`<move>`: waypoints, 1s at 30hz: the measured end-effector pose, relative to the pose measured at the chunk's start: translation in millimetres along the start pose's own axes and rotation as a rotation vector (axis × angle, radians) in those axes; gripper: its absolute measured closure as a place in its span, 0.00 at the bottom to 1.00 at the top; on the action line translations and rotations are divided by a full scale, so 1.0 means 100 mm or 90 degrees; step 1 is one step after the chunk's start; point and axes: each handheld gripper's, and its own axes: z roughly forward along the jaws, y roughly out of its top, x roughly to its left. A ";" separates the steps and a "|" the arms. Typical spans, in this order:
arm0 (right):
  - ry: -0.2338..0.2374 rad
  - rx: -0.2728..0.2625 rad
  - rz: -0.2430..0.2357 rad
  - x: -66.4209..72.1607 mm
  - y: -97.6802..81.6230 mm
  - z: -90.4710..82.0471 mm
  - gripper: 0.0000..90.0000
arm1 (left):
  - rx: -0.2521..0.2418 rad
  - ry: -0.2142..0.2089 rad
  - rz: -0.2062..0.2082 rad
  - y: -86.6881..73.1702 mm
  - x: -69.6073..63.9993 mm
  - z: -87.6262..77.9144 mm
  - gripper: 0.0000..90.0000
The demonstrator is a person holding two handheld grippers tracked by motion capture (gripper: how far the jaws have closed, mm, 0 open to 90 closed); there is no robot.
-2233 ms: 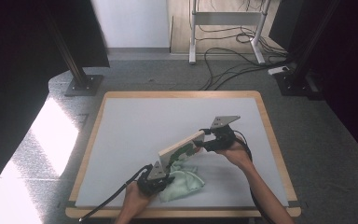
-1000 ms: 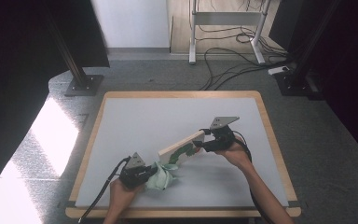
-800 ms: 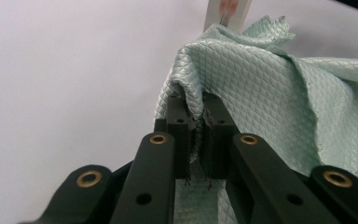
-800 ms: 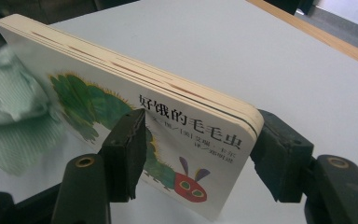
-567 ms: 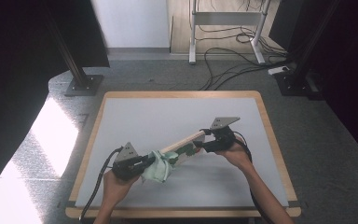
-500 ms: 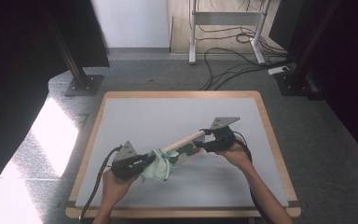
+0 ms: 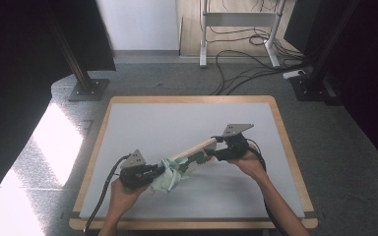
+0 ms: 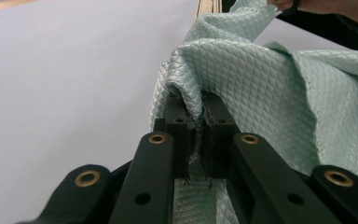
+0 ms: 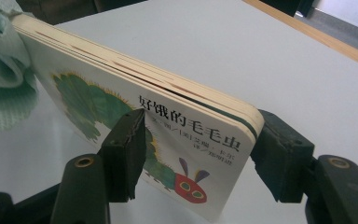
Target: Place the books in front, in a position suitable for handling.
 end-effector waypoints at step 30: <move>0.001 -0.002 -0.001 0.00 -0.02 -0.02 0.43 | 0.029 -0.007 0.014 -0.21 -0.02 0.10 0.92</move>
